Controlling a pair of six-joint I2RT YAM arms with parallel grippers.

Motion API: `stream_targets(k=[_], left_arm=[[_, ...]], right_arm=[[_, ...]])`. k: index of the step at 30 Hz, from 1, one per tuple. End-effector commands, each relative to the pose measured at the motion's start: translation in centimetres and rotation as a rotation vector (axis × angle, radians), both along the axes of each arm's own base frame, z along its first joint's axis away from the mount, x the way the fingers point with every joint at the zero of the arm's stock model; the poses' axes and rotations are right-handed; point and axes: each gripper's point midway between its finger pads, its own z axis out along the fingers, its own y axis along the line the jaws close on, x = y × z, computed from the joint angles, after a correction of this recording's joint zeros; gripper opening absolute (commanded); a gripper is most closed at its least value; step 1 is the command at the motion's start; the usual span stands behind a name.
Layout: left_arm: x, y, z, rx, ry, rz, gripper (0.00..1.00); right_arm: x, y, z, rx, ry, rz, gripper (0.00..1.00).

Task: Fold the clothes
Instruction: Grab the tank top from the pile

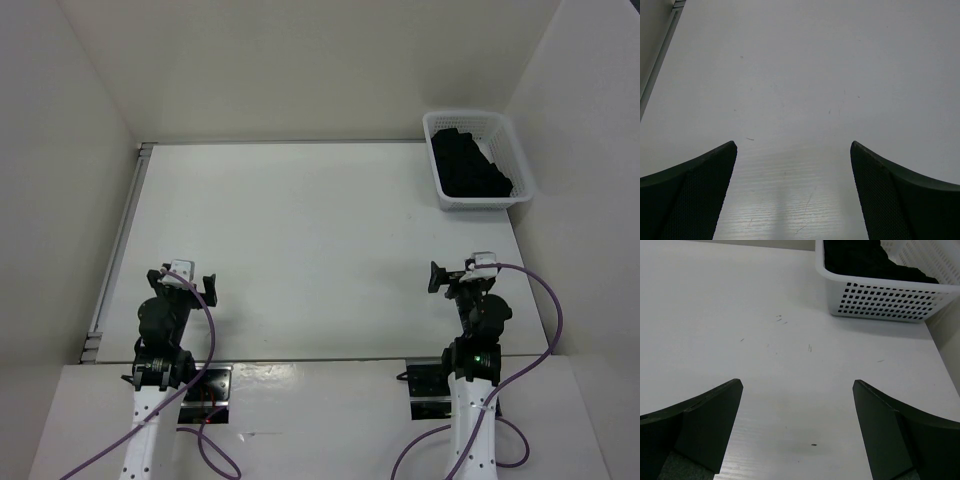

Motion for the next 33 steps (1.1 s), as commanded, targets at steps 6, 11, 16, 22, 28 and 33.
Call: stream_targets(k=[6,11,16,22,28,33], left_arm=[[0.2,0.1,1.3,-0.005,-0.107,0.008,1.0],[0.2,0.1,1.3,-0.005,-0.107,0.008,1.0],[0.2,0.1,1.3,-0.005,-0.107,0.008,1.0],[0.2,0.1,1.3,-0.005,-0.107,0.008,1.0],[0.2,0.1,1.3,-0.005,-0.107,0.008,1.0],[0.2,0.1,1.3,-0.005,-0.107,0.008,1.0]], right_arm=[[0.0,-0.2,-0.5,-0.004,-0.035,-0.009,1.0],[0.0,0.0,-0.5,-0.004,-0.035,0.001,1.0],[-0.5,1.7,4.3,-0.153,-0.157,0.117,1.0],[-2.8,-2.1,15.2,-0.222,-0.362,-0.139,1.0],[-0.1,-6.7,23.5,-0.089,-0.246,-0.364,1.0],[5.6,-8.5,23.0,0.119,0.197,-0.442,1.0]])
